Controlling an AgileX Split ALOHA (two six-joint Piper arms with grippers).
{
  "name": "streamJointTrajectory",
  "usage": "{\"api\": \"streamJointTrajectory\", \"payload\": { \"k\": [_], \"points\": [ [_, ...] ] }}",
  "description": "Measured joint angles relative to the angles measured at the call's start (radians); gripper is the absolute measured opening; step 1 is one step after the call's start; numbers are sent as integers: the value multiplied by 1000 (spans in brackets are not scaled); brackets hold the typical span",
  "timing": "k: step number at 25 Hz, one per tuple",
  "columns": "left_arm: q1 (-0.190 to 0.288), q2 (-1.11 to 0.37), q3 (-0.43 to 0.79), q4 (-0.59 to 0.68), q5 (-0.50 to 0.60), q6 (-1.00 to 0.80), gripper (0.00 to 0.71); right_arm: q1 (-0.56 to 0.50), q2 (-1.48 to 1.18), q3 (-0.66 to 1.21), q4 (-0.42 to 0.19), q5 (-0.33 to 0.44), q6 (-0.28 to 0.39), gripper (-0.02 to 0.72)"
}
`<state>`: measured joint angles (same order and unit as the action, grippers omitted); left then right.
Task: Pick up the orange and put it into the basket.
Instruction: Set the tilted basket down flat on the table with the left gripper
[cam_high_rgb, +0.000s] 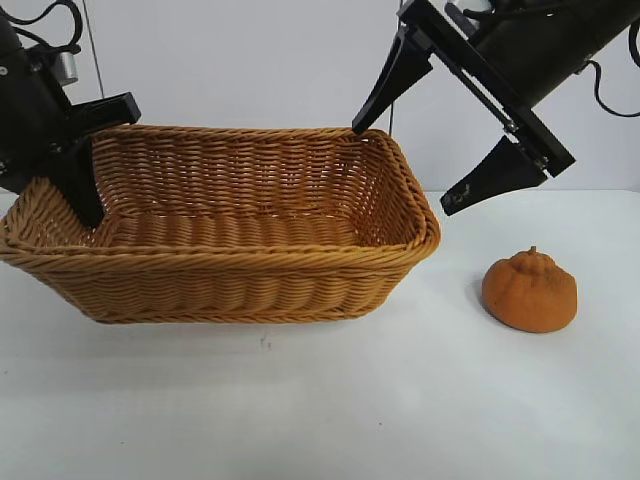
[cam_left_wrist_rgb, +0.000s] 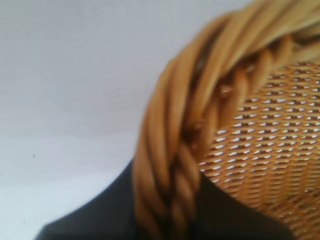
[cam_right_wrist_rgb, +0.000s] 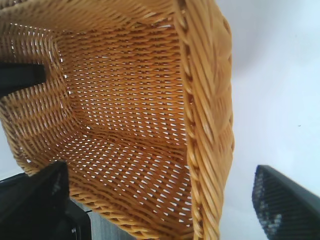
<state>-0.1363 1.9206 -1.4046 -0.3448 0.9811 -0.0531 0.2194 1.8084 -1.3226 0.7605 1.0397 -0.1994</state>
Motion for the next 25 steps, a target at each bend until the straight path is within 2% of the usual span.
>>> {"api": "streamJointTrajectory", "payload": {
  "k": [11,18,21,25],
  "points": [
    [0,184,-68,-27,-10,40,87,0,0,0,-1,0,0,684],
    [0,220,-69,-64,-29,77,94,0,0,0,-1,0,0,684],
    [0,220,-69,-78,-28,82,193,0,0,0,-1,-2,0,684],
    [0,220,-74,-89,-11,84,475,0,0,0,-1,-3,0,684]
  ]
}}
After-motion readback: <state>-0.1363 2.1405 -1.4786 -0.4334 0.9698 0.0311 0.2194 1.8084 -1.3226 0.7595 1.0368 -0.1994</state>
